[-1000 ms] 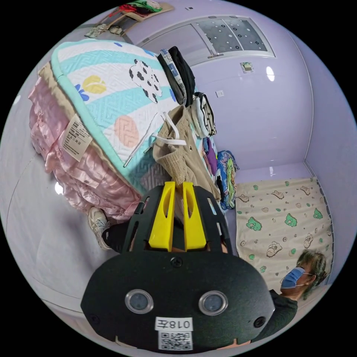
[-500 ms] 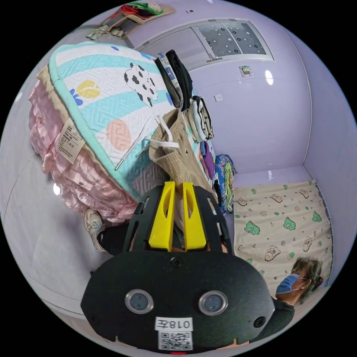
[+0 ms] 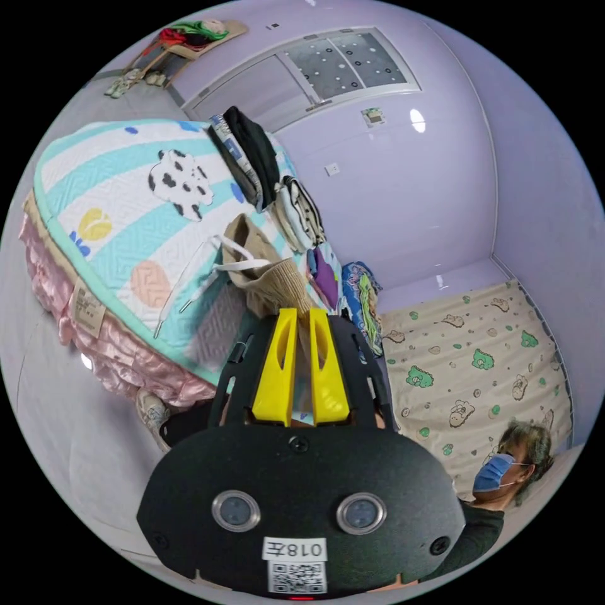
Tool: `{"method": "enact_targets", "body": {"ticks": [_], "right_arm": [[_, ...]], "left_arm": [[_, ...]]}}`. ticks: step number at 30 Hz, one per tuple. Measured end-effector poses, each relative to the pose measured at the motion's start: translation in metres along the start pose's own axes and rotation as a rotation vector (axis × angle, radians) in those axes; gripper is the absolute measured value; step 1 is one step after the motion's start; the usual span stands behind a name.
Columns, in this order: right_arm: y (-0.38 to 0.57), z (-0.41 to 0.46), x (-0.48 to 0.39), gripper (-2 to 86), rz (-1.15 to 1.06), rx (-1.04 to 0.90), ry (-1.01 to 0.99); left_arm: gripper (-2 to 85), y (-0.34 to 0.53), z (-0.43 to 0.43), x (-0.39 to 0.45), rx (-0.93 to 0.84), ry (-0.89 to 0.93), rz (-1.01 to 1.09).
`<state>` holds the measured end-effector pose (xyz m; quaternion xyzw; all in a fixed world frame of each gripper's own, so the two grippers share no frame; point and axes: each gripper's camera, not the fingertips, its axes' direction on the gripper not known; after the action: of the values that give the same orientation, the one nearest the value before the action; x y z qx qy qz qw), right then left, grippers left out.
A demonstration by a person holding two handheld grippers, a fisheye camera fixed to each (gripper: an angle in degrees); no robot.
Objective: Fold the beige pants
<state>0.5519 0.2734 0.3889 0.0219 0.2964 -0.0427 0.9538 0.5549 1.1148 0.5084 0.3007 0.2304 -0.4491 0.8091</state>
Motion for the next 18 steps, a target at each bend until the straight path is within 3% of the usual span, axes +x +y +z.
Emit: {"method": "enact_targets", "body": {"ticks": [8, 14, 18], "right_arm": [[-0.033, 0.003, -0.036, -0.3, -0.207, -0.005, 0.001], [0.031, 0.032, 0.068, -0.3, 0.118, -0.165, 0.066], [0.027, 0.038, 0.059, -0.2, 0.129, -0.112, 0.005]], "left_arm": [[3.8, 0.019, -0.015, 0.013, -0.047, -0.006, 0.105], [3.5, 0.079, -0.009, -0.072, -0.146, -0.049, -0.081], [3.5, 0.089, -0.011, -0.082, -0.088, 0.004, -0.112]]}}
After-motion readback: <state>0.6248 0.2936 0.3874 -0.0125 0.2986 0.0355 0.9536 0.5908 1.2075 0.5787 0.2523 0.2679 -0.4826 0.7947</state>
